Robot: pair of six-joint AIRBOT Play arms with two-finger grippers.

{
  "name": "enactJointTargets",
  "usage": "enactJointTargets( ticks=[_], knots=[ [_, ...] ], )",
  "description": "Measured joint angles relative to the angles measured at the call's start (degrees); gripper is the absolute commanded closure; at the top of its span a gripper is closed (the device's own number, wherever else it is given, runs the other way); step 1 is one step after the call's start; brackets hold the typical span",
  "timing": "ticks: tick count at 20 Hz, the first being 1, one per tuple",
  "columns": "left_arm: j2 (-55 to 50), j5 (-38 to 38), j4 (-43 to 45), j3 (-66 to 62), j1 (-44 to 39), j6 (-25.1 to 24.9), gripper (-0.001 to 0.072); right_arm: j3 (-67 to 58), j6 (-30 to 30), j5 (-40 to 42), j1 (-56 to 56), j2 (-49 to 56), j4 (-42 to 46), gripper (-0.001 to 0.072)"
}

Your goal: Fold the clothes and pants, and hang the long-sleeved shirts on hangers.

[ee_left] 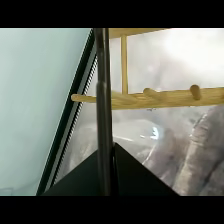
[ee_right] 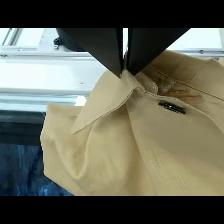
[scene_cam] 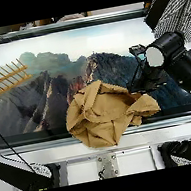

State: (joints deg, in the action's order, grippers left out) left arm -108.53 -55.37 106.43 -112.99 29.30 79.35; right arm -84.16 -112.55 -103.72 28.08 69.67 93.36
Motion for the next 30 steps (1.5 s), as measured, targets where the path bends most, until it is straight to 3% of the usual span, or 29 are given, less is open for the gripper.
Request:
enactJointTargets(
  ticks=[20, 27, 30],
  knots=[
    [9.44, 1.81, 0.46, 0.04, -3.69, 2.45, 0.0693, 0.00, 0.00, -0.02, 0.00, 0.26, 0.00, 0.0696],
    [17.46, -0.96, 0.42, 0.04, -18.16, 2.60, 0.0692, 0.00, 0.00, -0.02, 0.00, 0.46, 0.00, 0.0696],
    [22.71, -1.84, -0.68, 0.04, -27.17, -0.02, 0.0691, 0.00, 0.02, -0.02, 0.00, 0.46, 0.00, 0.0696]
  ],
)
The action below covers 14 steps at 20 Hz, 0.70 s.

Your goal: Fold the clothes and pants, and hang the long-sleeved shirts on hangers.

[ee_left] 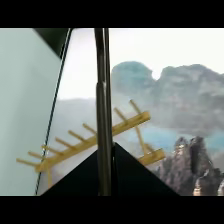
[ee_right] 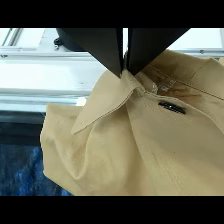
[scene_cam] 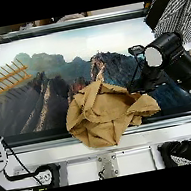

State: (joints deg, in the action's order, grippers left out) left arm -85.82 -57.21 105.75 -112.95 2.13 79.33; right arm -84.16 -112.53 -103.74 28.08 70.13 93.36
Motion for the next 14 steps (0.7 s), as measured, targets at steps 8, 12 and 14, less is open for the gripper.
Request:
enactJointTargets(
  ticks=[8, 12, 14],
  knots=[
    [11.21, -9.07, -26.23, 0.00, -5.11, -24.26, 0.0691, 0.00, -0.02, 0.02, 0.00, 0.00, 0.00, 0.0696],
    [12.00, -19.37, -44.17, 0.24, 4.68, -32.02, 0.0692, 0.00, 0.00, 0.02, 0.00, 0.00, 0.00, 0.0696],
    [11.80, -23.93, -54.75, 1.62, 10.95, -35.41, 0.0692, 0.00, -0.02, 0.00, 0.00, 0.00, 0.00, 0.0696]
  ],
)
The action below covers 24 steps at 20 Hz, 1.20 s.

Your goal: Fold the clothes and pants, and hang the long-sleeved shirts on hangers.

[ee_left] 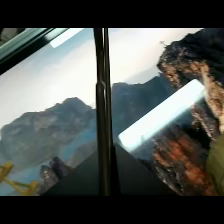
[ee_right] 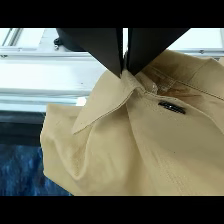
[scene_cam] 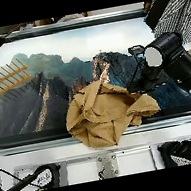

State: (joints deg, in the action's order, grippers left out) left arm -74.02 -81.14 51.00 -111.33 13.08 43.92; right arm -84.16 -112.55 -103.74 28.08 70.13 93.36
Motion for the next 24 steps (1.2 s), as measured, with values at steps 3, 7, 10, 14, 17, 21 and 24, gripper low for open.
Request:
enactJointTargets(
  ticks=[3, 7, 10, 14, 17, 21, 24],
  knots=[
    [-0.13, -6.67, -13.90, 4.94, 8.44, -5.70, 0.0691, 0.00, 0.00, 0.02, 0.00, 0.00, 0.00, 0.0696],
    [0.92, -10.10, -20.55, 13.70, 14.53, -10.34, 0.0690, 0.00, 0.02, 0.00, 0.00, 0.00, 0.00, 0.0696],
    [1.49, -12.04, -22.58, 19.69, 16.31, -17.94, 0.0691, 0.00, 0.00, 0.02, 0.00, 0.00, 0.00, 0.0696],
    [1.73, -16.65, -23.54, 26.95, 17.00, -36.37, 0.0691, 0.00, 0.02, 0.02, 0.00, 0.00, 0.00, 0.0696],
    [1.77, -20.33, -25.03, 32.00, 17.18, -46.31, 0.0691, 0.00, 0.00, 0.00, 0.00, 0.00, 0.00, 0.0696],
    [1.77, -22.58, -26.03, 37.68, 17.22, -52.92, 0.0691, 0.00, 0.02, 0.00, 0.00, 0.00, 0.00, 0.0696],
    [1.77, -23.30, -26.47, 41.20, 17.22, -56.46, 0.0691, 0.00, 0.00, 0.00, 0.00, 0.00, 0.00, 0.0696]
  ],
)
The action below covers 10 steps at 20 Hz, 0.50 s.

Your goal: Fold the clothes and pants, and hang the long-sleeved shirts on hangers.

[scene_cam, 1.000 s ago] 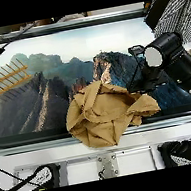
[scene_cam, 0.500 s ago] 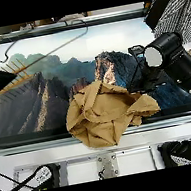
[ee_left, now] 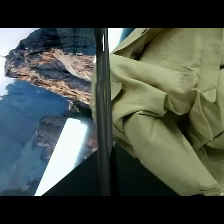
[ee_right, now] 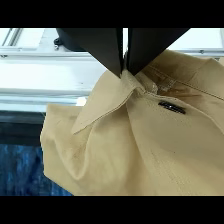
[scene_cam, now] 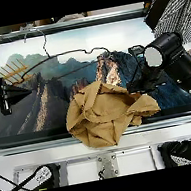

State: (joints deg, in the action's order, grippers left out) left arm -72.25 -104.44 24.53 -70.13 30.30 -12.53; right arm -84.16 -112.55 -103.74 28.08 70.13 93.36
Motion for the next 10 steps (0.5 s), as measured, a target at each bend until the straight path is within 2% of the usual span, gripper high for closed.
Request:
enactJointTargets(
  ticks=[4, 10],
  knots=[
    [0.00, -0.22, -0.17, 4.33, 0.00, -3.30, 0.0691, 0.00, 0.02, 0.00, 0.00, 0.00, -0.02, 0.0696],
    [0.00, -0.42, -0.20, 9.01, 0.00, -4.72, 0.0691, -0.55, 2.03, 0.20, -0.20, 0.00, -0.17, 0.0696]
  ],
)
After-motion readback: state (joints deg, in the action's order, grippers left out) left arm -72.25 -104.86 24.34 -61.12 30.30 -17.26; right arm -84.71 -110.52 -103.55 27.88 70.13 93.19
